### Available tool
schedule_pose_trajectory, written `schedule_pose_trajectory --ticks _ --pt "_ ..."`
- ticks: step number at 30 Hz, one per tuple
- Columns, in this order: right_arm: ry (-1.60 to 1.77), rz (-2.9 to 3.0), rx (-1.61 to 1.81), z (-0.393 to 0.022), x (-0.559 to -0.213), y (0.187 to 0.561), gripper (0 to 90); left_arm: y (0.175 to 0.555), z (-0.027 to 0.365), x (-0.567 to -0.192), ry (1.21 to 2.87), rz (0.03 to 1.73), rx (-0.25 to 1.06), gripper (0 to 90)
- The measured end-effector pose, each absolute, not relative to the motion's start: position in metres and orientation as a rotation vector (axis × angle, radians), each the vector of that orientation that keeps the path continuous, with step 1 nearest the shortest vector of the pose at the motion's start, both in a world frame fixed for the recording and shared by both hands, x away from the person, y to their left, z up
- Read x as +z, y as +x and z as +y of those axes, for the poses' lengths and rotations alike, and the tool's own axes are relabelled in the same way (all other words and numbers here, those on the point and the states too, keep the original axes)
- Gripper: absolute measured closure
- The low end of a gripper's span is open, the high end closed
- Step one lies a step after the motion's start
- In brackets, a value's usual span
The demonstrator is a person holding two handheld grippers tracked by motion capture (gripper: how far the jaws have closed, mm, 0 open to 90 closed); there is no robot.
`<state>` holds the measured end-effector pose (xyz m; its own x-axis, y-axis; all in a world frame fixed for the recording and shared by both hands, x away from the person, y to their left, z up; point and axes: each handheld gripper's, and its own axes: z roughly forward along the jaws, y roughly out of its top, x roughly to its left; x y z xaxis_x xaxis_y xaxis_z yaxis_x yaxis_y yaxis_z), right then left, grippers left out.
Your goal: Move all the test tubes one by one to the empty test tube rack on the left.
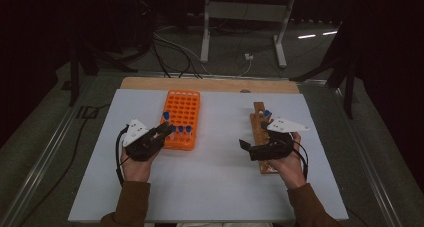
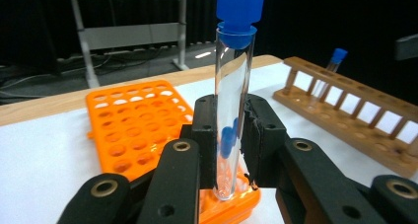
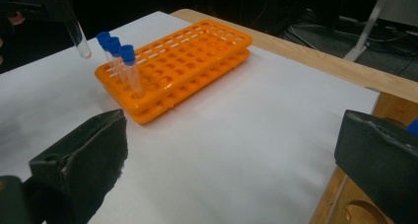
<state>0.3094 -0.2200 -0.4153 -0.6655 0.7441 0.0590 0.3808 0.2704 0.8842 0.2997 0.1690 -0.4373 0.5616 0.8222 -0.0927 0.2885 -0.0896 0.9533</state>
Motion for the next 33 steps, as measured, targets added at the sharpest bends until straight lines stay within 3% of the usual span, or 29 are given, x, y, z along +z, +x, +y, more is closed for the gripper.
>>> schedule_pose_trajectory --ticks 33 --pt "1.017 2.169 1.379 -0.223 -0.415 0.308 0.1 0.316 0.171 -0.476 1.696 1.049 0.656 78.2"
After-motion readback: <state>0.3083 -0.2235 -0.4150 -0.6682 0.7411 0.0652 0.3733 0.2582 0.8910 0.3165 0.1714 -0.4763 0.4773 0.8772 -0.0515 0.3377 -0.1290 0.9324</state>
